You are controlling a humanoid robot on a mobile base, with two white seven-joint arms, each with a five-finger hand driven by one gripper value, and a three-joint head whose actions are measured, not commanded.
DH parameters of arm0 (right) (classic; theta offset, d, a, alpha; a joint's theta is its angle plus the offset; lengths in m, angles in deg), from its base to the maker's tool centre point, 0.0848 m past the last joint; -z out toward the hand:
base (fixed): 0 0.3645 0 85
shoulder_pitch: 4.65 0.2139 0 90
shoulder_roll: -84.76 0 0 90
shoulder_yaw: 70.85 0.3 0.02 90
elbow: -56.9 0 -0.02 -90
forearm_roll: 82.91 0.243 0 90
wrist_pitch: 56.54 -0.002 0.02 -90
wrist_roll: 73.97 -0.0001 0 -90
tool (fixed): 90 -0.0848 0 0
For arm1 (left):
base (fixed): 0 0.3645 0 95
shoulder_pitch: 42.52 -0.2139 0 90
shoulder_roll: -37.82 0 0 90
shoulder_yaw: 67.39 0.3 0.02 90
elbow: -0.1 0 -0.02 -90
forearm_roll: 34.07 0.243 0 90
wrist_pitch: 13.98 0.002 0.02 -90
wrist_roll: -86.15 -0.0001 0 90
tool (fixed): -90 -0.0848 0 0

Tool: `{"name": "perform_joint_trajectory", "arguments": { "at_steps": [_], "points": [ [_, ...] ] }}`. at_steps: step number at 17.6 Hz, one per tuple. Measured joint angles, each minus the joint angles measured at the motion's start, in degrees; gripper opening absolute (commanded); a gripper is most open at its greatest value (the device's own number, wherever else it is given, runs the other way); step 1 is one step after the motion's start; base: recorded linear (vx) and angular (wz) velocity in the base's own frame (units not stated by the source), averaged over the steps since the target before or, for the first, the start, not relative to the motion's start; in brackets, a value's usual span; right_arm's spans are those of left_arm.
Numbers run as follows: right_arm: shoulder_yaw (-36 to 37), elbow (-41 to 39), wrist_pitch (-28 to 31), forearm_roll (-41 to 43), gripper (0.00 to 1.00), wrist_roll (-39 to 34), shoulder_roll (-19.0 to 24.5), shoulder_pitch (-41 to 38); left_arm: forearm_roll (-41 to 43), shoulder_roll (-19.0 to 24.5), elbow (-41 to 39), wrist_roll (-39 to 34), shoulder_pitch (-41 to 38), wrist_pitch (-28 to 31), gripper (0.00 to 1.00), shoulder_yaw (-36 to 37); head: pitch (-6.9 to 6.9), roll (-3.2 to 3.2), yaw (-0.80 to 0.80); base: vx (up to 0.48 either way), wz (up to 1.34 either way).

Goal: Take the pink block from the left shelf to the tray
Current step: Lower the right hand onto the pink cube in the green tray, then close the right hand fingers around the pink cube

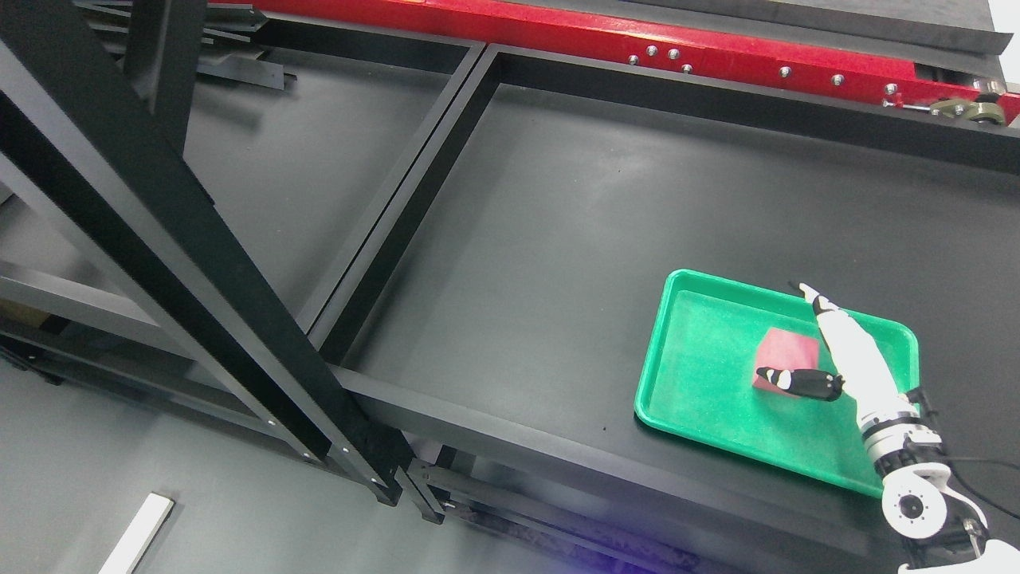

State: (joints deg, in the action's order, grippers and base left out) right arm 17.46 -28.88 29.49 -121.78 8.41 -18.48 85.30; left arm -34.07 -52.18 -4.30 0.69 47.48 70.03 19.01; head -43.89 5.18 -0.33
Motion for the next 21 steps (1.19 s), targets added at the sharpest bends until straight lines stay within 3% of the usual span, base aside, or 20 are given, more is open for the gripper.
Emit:
{"name": "perform_joint_trajectory", "arguments": {
  "at_steps": [10, 14, 18, 21],
  "points": [
    [-2.8, 6.0, -0.3, 0.0, 0.97, 0.1, -2.4, 0.1, 0.0, 0.0, 0.0, 0.0, 0.0, 0.1, 1.00, 0.0, 0.00, 0.00, 0.00, 0.017, 0.00],
    [-3.6, 7.9, -0.7, -1.0, 0.63, 1.8, -2.9, 0.2, 0.0, 0.0, 0.0, 0.0, 0.0, 0.2, 1.00, 0.0, -0.01, 0.00, 0.00, 0.000, 0.00],
    [-3.9, 9.1, 0.9, -2.0, 0.12, 2.5, -3.2, 1.4, 0.0, 0.0, 0.0, 0.0, 0.0, 0.2, 1.00, 0.0, -0.01, 0.00, 0.00, 0.000, 0.00],
    [-3.9, 9.7, 1.0, -2.1, 0.04, 2.4, -3.3, 1.9, 0.0, 0.0, 0.0, 0.0, 0.0, 0.2, 1.00, 0.0, -0.01, 0.00, 0.00, 0.000, 0.00]
  ]
}}
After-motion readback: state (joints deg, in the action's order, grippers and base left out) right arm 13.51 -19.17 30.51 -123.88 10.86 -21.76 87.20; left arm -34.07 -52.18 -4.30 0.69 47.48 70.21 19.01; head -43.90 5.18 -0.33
